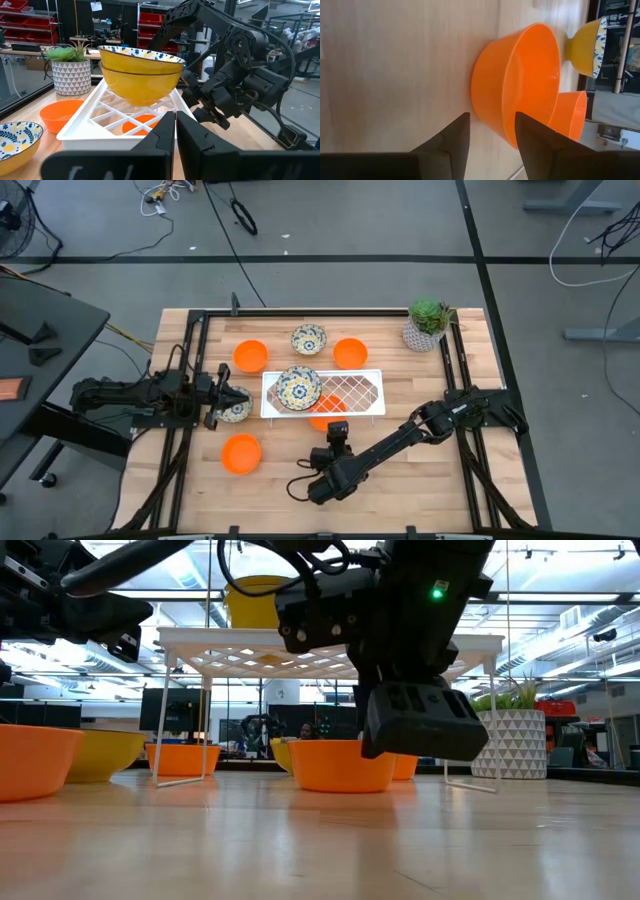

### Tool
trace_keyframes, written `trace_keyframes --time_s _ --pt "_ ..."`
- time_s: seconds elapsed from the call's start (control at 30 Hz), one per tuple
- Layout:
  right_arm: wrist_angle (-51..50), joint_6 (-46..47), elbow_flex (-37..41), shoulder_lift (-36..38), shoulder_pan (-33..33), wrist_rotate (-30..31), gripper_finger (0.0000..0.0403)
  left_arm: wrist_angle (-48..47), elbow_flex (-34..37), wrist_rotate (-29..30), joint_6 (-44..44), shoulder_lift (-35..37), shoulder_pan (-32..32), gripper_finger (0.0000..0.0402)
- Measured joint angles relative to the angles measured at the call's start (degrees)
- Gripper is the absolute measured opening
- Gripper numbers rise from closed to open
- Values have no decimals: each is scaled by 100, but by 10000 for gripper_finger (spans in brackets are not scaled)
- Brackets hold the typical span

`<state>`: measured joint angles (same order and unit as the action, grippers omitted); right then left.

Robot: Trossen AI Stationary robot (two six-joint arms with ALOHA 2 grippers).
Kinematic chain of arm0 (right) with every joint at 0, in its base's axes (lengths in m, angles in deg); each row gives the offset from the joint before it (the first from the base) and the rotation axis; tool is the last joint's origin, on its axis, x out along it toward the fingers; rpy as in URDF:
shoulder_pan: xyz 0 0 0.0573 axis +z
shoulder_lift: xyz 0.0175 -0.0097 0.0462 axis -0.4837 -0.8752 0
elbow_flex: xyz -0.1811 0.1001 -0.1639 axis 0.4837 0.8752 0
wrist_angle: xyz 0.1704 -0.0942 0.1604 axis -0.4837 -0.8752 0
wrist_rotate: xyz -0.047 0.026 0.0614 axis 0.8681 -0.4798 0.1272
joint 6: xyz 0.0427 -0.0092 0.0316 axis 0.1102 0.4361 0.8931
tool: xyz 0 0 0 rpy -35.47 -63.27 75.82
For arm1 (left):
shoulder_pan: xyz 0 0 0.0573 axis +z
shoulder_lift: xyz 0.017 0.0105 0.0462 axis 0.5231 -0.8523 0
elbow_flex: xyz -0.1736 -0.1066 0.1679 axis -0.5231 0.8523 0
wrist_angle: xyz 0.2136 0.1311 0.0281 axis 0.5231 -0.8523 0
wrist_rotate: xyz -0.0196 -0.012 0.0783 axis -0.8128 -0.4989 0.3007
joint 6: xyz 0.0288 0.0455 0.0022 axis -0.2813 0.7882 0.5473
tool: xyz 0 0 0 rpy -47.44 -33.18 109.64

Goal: Pick & Place Mini bowls
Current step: Put the orange bowl on the shelf

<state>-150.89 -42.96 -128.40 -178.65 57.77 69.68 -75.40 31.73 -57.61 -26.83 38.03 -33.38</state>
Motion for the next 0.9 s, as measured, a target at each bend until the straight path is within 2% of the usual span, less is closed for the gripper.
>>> trace_keyframes --time_s 0.9 --pt "319 -153 2 66 -144 -165 158 -1 1 0 0 0 -1 23"
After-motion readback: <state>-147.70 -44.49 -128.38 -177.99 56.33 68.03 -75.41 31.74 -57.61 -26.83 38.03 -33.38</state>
